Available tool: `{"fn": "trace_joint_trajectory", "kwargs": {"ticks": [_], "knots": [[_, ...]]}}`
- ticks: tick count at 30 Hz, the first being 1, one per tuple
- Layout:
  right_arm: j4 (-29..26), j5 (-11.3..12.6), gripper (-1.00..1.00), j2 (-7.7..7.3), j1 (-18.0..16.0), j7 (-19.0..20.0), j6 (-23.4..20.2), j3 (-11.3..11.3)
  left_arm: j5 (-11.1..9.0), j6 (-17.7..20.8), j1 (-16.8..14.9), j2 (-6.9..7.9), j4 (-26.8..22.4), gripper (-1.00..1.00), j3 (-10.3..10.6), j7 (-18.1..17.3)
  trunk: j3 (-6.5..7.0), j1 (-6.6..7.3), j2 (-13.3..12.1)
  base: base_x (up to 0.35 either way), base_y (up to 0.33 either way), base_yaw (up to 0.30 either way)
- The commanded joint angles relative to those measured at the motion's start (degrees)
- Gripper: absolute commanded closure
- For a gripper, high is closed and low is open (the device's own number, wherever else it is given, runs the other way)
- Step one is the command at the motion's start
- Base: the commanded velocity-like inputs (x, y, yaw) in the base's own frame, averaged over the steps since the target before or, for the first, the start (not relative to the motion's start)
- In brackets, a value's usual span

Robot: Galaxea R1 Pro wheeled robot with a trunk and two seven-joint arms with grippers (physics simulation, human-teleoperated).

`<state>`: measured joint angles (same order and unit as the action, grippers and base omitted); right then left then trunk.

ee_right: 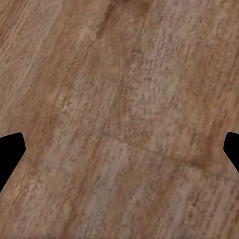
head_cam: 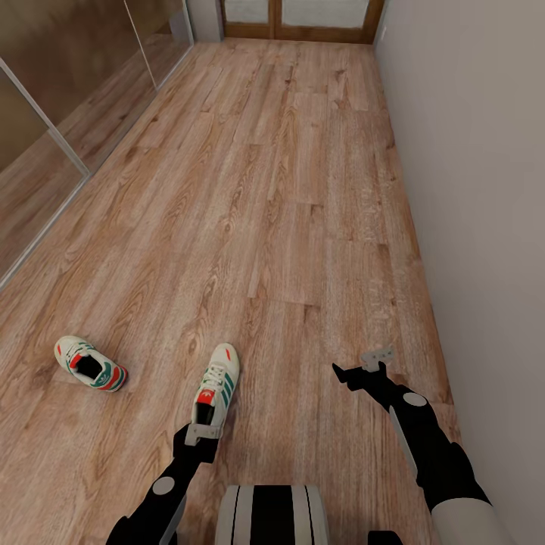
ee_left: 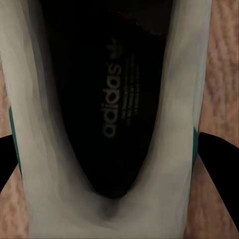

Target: Pick up the two gym shoes and the two sandals from the corridor floor and place them onto the hallstand (shoe rack) in the corridor, making sure they are on the rack and not on the floor. Arrange them so the two gym shoes are next to each other and the two sandals are next to each other.

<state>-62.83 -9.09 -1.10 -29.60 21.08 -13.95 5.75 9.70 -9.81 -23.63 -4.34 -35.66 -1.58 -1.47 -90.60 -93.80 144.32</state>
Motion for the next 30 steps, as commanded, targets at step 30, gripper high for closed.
{"fn": "trace_joint_trajectory", "kwargs": {"ticks": [30], "knots": [[-0.04,-0.57,-1.00,-0.03,0.04,0.46,-0.12,0.14,0.49,-0.20,-0.10,0.02,-0.39,1.00,-0.18,-0.20,3.96,0.47,-0.23,0.000,0.000,0.000]]}}
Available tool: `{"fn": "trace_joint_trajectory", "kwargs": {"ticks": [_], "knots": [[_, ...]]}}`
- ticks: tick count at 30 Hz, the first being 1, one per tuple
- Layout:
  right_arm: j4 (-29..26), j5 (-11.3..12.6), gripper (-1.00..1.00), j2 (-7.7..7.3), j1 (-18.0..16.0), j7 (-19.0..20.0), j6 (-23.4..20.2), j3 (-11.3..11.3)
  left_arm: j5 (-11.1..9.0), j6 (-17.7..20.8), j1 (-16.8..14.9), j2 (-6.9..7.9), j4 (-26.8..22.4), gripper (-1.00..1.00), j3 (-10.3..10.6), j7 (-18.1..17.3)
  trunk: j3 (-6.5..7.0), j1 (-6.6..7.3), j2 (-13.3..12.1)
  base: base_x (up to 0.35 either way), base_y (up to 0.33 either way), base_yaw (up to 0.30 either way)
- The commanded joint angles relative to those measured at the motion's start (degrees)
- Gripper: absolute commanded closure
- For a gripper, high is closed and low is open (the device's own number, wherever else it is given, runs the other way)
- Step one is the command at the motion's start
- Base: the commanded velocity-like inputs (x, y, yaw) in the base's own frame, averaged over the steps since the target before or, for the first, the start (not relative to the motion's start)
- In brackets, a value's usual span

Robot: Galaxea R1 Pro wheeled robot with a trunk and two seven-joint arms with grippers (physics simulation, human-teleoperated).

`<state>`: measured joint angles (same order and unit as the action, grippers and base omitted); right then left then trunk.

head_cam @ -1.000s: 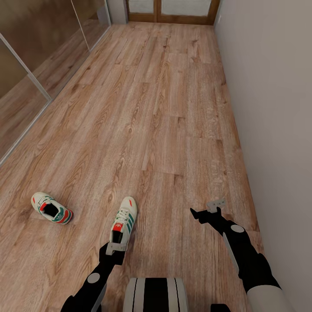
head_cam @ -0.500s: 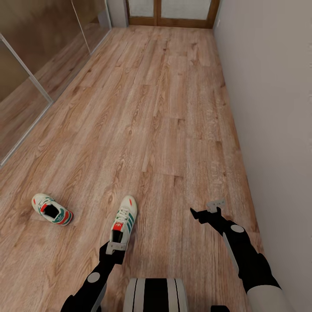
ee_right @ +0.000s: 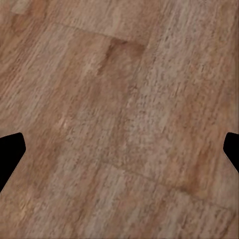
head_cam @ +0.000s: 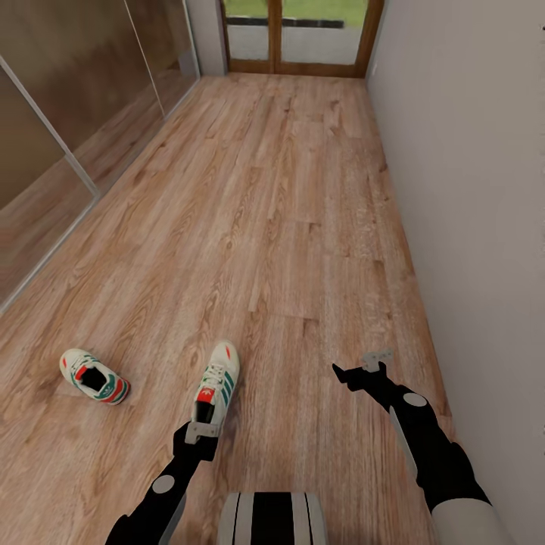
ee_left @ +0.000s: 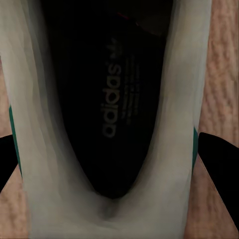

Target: Pick up the two gym shoes and the two sandals from the corridor floor and place them onto the hallstand (shoe rack) in the corridor, making sure they are on the rack and not on the floor. Arrange them so the two gym shoes are next to each other and the two sandals are next to each other.

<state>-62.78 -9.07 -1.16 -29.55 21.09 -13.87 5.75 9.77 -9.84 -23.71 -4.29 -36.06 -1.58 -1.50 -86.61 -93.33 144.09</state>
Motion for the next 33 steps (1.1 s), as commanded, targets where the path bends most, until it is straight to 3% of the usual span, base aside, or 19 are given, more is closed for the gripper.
{"fn": "trace_joint_trajectory", "kwargs": {"ticks": [1,21,29,33], "knots": [[-0.11,-0.60,-1.00,0.01,-0.01,0.45,-0.20,0.14,0.42,-0.18,-0.01,-0.03,0.01,1.00,-0.17,-0.17,0.20,0.03,0.00,0.000,0.000,0.000],[-0.23,-0.68,-1.00,-0.08,0.02,0.45,-0.20,0.12,0.84,2.80,0.03,0.48,-6.09,1.00,-0.41,-0.43,4.63,0.55,-0.27,0.000,0.000,0.000],[-0.87,-0.71,-1.00,-0.01,0.02,0.45,-0.16,0.06,0.50,3.13,3.06,0.74,-7.01,1.00,-0.66,0.02,6.95,0.75,-0.38,0.000,0.000,0.000],[-0.93,-0.79,-1.00,-0.03,0.03,0.43,-0.12,0.05,-0.01,2.90,4.93,0.74,-7.00,1.00,-1.76,0.42,8.18,0.86,-0.43,0.000,0.000,0.000]]}}
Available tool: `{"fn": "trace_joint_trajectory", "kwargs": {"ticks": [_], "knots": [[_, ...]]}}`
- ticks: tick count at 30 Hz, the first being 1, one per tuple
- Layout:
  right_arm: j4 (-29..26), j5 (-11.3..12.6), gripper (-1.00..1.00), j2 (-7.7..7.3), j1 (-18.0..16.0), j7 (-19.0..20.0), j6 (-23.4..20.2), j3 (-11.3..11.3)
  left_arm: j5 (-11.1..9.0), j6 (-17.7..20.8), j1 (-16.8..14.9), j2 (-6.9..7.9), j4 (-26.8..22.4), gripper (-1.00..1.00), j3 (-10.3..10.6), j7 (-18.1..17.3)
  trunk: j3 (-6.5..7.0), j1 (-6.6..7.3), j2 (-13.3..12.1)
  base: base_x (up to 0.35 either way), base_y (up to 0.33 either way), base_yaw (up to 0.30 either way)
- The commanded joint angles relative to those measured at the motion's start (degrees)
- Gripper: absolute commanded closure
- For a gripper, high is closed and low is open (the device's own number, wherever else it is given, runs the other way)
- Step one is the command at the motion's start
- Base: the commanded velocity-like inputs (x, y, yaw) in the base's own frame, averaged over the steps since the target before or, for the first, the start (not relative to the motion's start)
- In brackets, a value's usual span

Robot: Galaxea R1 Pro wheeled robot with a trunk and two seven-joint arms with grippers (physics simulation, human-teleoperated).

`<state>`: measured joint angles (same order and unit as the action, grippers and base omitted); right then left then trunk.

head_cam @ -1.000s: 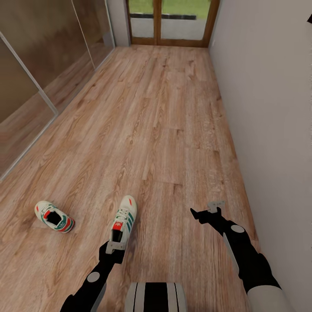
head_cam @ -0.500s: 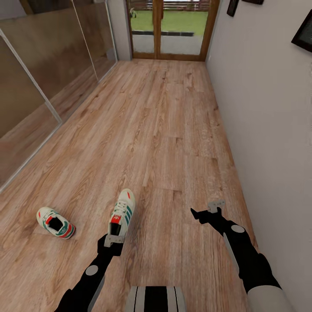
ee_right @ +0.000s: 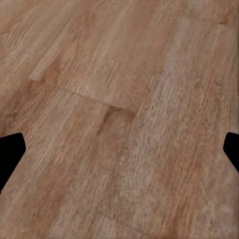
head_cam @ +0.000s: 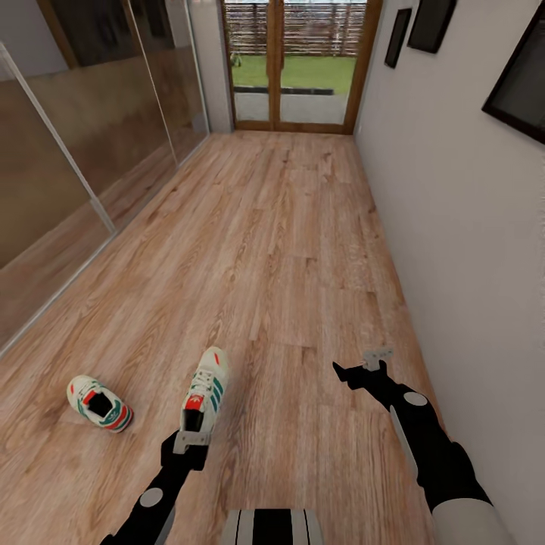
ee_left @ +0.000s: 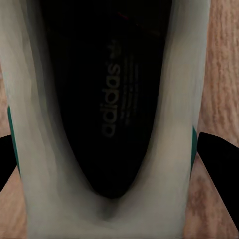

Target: Pick up the two gym shoes and the two sandals from the corridor floor and place them onto the hallstand (shoe rack) in the corridor, making sure they are on the rack and not on the floor. Arrange them so the two gym shoes are next to each other and the two sandals are next to each other.

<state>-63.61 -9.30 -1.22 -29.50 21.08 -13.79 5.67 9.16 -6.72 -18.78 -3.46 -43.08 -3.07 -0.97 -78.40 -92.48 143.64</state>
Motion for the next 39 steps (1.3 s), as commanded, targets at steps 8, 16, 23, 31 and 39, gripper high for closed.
{"fn": "trace_joint_trajectory", "kwargs": {"ticks": [8,16,23,31,39], "knots": [[-0.03,-0.62,-1.00,-0.09,-0.01,0.39,-0.15,0.20,0.38,-1.89,1.07,0.02,0.58,1.00,-3.28,0.15,2.46,0.21,-0.10,0.000,0.000,0.000],[0.29,-1.65,-1.00,-0.55,0.66,0.33,-0.13,0.22,0.38,-3.05,2.29,0.15,2.13,1.00,-4.63,0.17,4.96,0.42,-0.20,0.000,0.000,0.000],[1.04,-5.21,-1.00,-0.72,7.23,-1.80,3.03,0.45,0.34,-8.70,5.11,0.27,3.68,1.00,-4.89,0.19,7.14,0.60,-0.30,0.000,0.000,0.000],[9.10,-5.57,-1.00,-0.27,16.85,-8.41,19.47,1.56,-0.79,-12.01,8.72,0.30,3.31,1.00,-4.92,0.18,9.63,0.81,-0.40,0.000,0.000,0.000],[27.04,-5.55,-1.00,-0.59,18.38,-8.80,37.36,13.44,-1.63,-15.19,12.38,0.30,3.09,1.00,-4.93,0.18,11.79,2.56,-3.61,0.000,0.000,0.000]]}}
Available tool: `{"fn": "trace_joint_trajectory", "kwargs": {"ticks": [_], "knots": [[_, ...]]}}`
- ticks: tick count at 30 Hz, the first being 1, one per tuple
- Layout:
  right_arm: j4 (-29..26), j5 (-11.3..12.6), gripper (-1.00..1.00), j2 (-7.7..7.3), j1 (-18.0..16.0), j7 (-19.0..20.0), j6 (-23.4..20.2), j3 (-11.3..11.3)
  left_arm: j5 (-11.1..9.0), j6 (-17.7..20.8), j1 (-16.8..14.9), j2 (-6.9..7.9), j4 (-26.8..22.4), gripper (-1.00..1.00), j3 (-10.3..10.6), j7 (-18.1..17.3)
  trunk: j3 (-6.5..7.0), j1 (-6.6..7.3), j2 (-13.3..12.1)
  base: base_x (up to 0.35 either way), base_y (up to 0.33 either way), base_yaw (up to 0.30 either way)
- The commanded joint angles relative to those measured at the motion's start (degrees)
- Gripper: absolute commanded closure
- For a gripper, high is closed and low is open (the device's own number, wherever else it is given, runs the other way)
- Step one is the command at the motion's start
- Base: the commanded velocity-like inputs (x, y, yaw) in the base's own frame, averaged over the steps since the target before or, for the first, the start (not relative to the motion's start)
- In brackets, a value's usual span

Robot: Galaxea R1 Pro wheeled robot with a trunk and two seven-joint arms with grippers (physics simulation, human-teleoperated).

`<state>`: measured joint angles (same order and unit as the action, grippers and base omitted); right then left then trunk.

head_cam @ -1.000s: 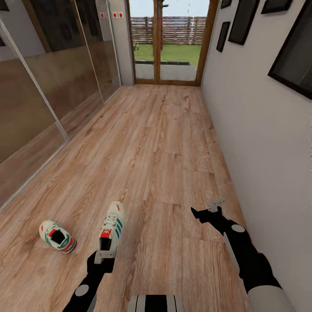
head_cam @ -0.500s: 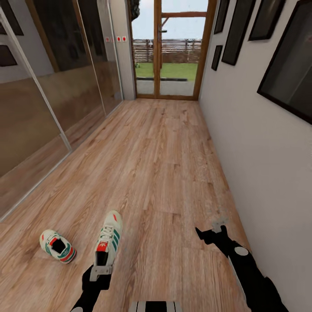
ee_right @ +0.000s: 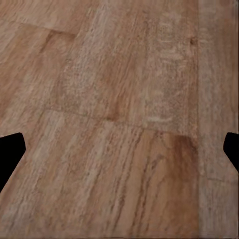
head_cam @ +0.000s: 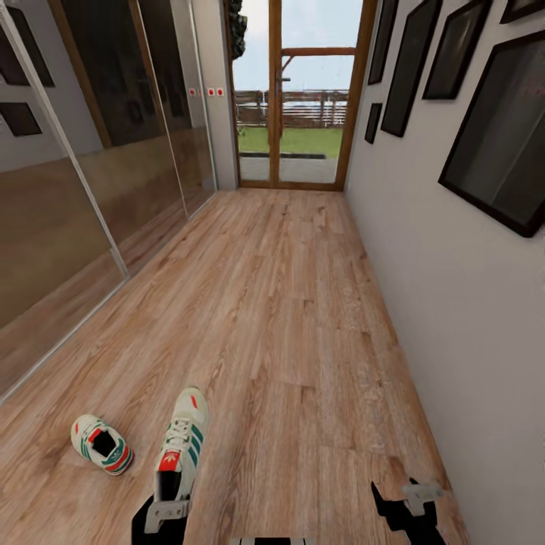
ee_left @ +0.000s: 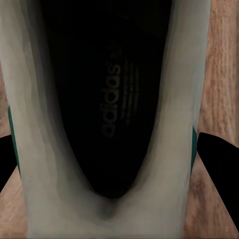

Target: Pick up the two gym shoes and the two sandals from the corridor floor and place them onto the hallstand (shoe rack) in the corridor, making sure they are on the rack and not on the floor. Arrange them so the two gym shoes are next to each other and the two sandals are next to each other.

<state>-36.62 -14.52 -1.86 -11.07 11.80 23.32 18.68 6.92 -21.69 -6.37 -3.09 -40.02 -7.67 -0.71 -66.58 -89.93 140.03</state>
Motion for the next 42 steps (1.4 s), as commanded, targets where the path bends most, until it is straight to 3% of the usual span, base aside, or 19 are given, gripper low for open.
{"fn": "trace_joint_trajectory", "kwargs": {"ticks": [1,4,9,21,42], "knots": [[0.76,-0.36,-1.00,0.04,-0.03,0.50,0.87,2.25,0.58,-0.27,0.29,-0.08,-0.01,1.00,-0.33,-0.08,0.24,0.24,-0.40,0.000,0.000,0.000],[1.88,-0.40,-1.00,0.02,-0.01,0.55,1.58,4.68,0.56,-0.32,0.86,-0.08,-0.04,1.00,-0.33,-0.08,1.05,0.89,-1.60,0.000,0.000,0.000],[3.51,-0.45,-1.00,0.08,0.00,0.68,1.93,6.16,0.55,-0.36,1.21,-0.09,-0.06,1.00,-0.33,-0.08,2.40,1.99,-3.61,0.000,0.000,0.000],[4.82,-0.59,-1.00,0.59,0.00,0.70,2.01,6.34,0.47,-0.37,1.27,-0.16,-0.06,1.00,-0.25,-0.08,2.94,2.21,-4.01,0.000,0.000,0.024],[5.59,-0.68,-1.00,0.80,0.00,0.60,2.04,6.28,0.46,-0.41,1.28,-0.17,0.22,1.00,-0.27,-0.08,2.94,2.21,-4.01,0.000,0.000,0.257]]}}
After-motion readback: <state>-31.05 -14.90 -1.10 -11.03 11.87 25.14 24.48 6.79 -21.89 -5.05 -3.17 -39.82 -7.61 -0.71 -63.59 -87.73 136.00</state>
